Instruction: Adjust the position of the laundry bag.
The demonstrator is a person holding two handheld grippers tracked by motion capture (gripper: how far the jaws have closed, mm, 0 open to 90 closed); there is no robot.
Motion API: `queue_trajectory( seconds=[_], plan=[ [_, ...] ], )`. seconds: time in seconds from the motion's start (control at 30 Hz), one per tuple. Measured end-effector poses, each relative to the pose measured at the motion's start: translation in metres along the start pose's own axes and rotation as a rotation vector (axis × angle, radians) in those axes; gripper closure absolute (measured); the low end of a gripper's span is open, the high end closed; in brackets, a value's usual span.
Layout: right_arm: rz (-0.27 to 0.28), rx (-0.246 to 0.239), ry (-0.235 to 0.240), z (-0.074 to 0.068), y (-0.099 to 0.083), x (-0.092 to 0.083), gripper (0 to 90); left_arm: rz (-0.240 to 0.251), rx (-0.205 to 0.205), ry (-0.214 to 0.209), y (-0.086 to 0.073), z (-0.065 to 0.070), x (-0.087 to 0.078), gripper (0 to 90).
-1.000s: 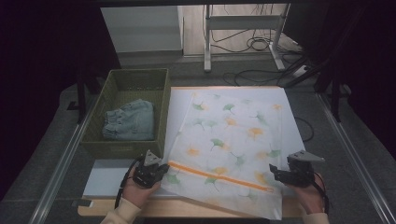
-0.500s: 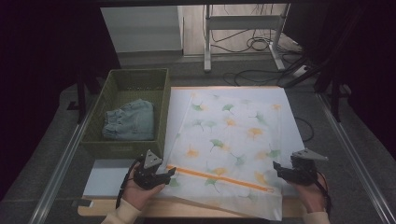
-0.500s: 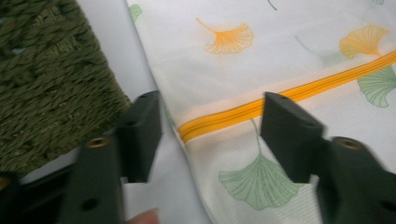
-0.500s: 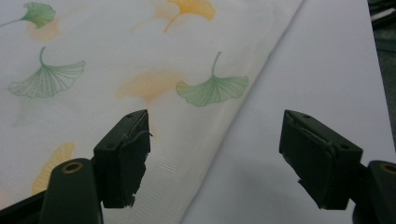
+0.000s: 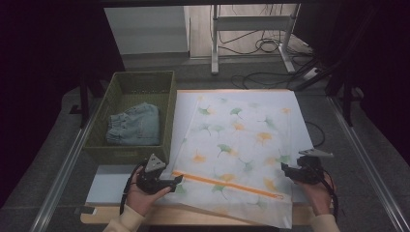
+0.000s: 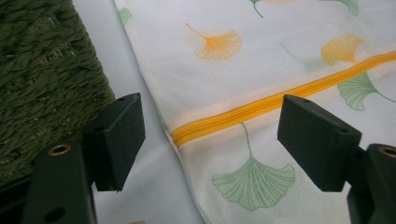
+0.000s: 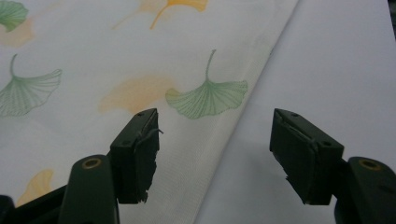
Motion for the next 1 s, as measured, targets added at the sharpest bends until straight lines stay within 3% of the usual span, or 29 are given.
queue_trajectory(
  seconds=[0.17,0.37,0.6,0.73,0.9,1.0],
  plan=[
    [-0.035,0.020,-0.018,0.004,0.000,0.009,33.9,0.021,0.016,0.005,0.002,0.000,-0.001,24.0],
    [-0.038,0.004,-0.047,0.008,0.001,0.016,38.5,0.012,0.020,0.011,0.001,0.001,0.001,23.5],
    [-0.048,0.004,-0.036,0.007,0.005,0.021,43.1,0.027,0.044,0.018,0.002,0.005,-0.001,23.5],
    [-0.062,-0.021,-0.018,0.000,0.008,0.023,53.0,0.022,0.044,0.027,0.001,0.001,0.000,23.6],
    [-0.068,-0.069,-0.024,-0.006,0.012,0.023,74.7,0.029,0.048,0.027,0.002,0.002,-0.002,23.8],
    [-0.071,-0.095,-0.033,-0.006,0.014,0.025,82.8,0.024,0.054,0.027,0.002,0.003,-0.001,23.8]
  ],
)
Point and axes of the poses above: each handheld gripper's, and its own axes: x roughly forward along the jaws, y roughly out of its top, z roughly to its right, the point moved 9 cm from there along x, roughly forward along the jaws, and after that the axes turned 10 degrees about -x, right-handed, at the moved point
